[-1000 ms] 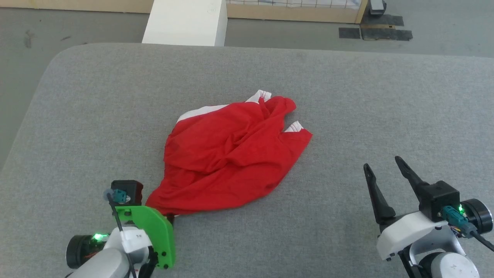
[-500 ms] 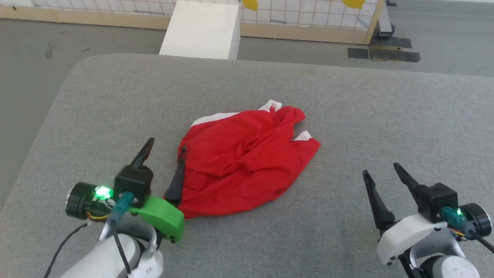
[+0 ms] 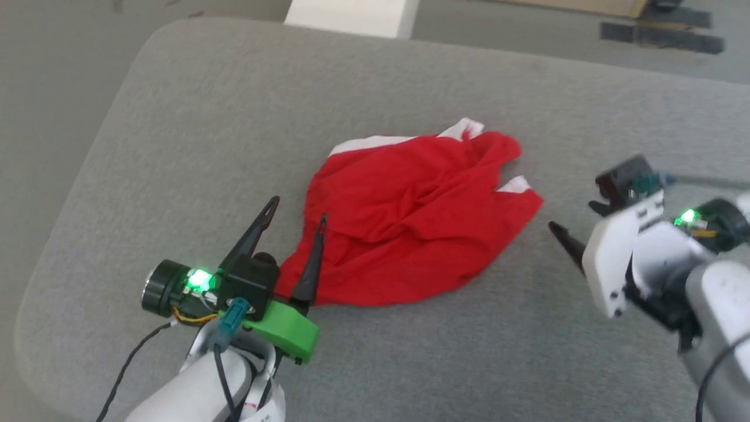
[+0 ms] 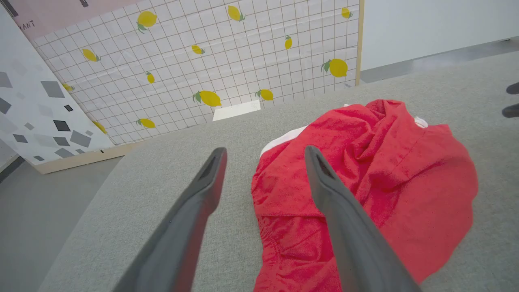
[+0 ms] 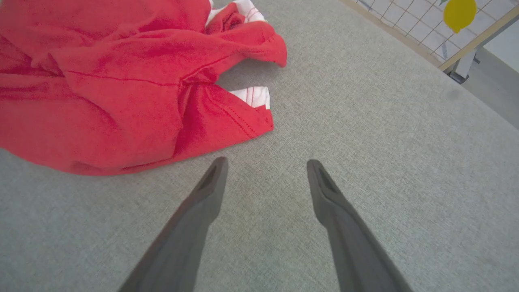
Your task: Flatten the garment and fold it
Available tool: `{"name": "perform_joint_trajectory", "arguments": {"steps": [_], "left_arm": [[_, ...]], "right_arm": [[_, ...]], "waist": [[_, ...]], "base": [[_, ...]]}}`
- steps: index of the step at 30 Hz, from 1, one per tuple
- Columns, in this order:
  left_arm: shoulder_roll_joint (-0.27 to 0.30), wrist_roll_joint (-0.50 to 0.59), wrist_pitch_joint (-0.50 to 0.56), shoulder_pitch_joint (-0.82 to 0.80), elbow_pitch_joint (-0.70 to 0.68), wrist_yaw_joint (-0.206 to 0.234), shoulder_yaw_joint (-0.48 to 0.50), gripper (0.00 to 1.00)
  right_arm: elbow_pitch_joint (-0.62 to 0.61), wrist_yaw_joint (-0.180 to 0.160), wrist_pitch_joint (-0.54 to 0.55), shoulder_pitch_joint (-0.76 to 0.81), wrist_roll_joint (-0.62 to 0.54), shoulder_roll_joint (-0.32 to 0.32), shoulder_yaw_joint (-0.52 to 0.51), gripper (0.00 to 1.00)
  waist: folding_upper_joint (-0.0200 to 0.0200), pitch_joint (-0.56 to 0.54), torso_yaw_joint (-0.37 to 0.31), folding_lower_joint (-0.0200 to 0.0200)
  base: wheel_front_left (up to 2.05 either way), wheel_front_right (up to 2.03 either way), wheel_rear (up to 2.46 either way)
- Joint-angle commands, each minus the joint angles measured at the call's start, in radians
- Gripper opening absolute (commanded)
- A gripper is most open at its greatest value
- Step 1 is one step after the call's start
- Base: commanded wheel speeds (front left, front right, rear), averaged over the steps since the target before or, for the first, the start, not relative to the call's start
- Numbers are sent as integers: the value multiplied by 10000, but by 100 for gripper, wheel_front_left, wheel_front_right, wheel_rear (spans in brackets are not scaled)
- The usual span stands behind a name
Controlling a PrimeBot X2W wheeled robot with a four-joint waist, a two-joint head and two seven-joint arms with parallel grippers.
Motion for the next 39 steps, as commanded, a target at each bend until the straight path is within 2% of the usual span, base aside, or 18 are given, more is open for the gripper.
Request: {"name": "perform_joint_trajectory", "arguments": {"steps": [1,4,8,12,18,19,20,21,25,31,35,39], "left_arm": [[-116,48,-102,-197,62,-45,-11,100],[-320,69,-170,-355,184,-91,-51,100],[-606,80,-254,-533,330,-101,-75,100],[-822,87,-347,-610,459,-109,-101,100],[-1013,72,-463,-590,659,-126,-124,100],[-1026,68,-477,-578,680,-124,-122,100],[-1036,63,-490,-564,707,-123,-120,100],[-1042,58,-499,-556,730,-122,-117,100],[-1023,24,-502,-541,802,-151,-127,100],[-889,-77,-400,-496,923,-235,-157,100],[-721,-210,-314,-318,937,-211,-119,100],[-517,-348,-243,-82,911,-180,-85,100]], "right_arm": [[241,-15,546,-519,269,-142,172,100],[827,-15,1728,-1422,688,-426,538,100],[1368,-15,2624,-2272,874,-722,1032,100],[1747,-15,3072,-2707,791,-1122,1722,100],[2161,-15,3195,-2735,939,-1634,2718,100],[2203,-15,3191,-2699,990,-1686,2834,91],[2233,-15,3172,-2659,1060,-1745,2979,9],[2248,-15,3135,-2632,1117,-1782,3075,0],[2292,-15,2897,-2581,1390,-1874,3306,0],[2144,-15,2365,-2358,1810,-2150,3088,0],[1724,-15,2443,-1855,2121,-2810,2909,0],[1125,-15,3042,-1085,2497,-3719,2574,0]], "waist": [[-1,693,735,0],[-1,954,1084,0],[-1,1239,1503,0],[-1,1428,1826,0],[-1,1502,2043,0],[-1,1491,2043,0],[-1,1473,2031,0],[-1,1453,2007,0],[-1,1283,1787,0],[-1,654,1281,0],[-1,120,793,0],[-1,-347,221,0]], "base": [[0,0,0],[0,0,0],[0,0,0],[0,0,0],[0,0,0],[0,0,0],[0,0,0],[0,0,0],[0,0,0],[0,0,0],[0,0,0],[0,0,0]]}}
